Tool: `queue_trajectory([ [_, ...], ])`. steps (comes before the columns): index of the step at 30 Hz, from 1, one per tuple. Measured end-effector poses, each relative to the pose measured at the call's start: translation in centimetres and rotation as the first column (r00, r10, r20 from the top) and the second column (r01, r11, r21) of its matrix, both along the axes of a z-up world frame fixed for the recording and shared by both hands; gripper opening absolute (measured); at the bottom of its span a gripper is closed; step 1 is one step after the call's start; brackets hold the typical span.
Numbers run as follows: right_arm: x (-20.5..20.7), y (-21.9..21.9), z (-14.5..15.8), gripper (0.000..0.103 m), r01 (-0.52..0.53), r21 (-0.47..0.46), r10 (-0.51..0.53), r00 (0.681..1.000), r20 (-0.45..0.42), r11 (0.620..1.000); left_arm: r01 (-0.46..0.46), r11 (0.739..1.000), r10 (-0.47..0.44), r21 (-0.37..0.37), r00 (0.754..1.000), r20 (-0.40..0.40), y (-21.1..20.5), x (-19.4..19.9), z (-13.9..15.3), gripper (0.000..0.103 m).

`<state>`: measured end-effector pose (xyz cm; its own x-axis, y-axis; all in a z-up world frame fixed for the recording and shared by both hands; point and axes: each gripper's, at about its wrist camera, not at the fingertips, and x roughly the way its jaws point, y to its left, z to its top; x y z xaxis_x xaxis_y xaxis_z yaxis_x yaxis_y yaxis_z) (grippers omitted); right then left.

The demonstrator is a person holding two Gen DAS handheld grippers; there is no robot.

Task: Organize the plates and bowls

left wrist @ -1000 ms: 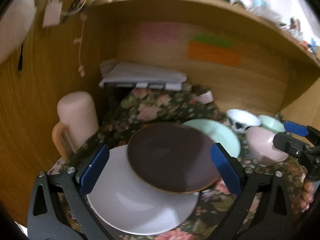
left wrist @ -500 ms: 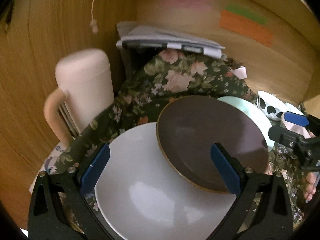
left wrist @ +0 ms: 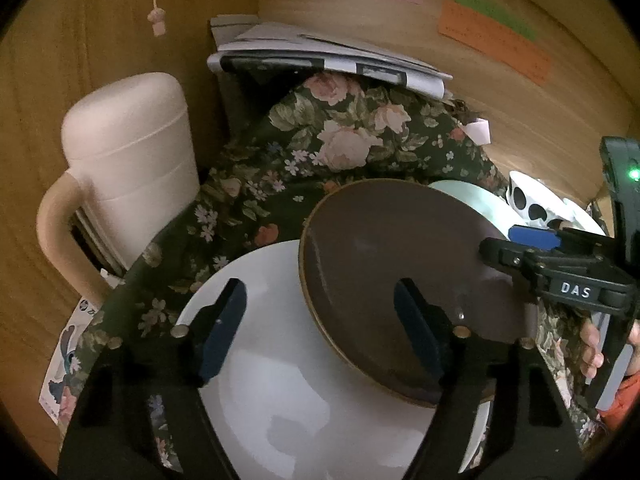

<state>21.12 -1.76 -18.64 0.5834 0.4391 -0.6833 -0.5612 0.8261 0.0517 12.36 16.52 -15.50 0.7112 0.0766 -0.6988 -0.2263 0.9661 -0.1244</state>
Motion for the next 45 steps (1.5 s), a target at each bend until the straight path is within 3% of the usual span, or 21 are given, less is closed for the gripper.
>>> queue_trajectory([
  [7, 0.9, -0.1, -0.6, 0.042, -0.018, 0.022, 0.019, 0.998, -0.062, 1.000, 0.020, 0.999, -0.021, -0.040, 1.000, -0.020, 0.2, 0.7, -0.4, 0.056],
  [16, 1.1, -0.4, -0.7, 0.039, -0.044, 0.067, 0.052, 0.992, -0.119, 0.997, 0.049, 0.994, -0.054, -0.094, 0.997, -0.052, 0.1, 1.3, -1.2, 0.037],
  [20, 1.2, -0.7, -0.9, 0.039, -0.046, 0.089, 0.058, 0.989, -0.140, 0.995, 0.052, 0.995, -0.057, -0.090, 0.997, -0.049, -0.1, 1.4, -1.2, 0.037],
  [45, -3.2, -2.2, 0.4, 0.038, -0.028, 0.125, 0.035, 0.998, -0.055, 0.992, 0.049, 0.998, -0.050, -0.039, 0.999, -0.009, -1.5, -0.3, 0.4, 0.037],
])
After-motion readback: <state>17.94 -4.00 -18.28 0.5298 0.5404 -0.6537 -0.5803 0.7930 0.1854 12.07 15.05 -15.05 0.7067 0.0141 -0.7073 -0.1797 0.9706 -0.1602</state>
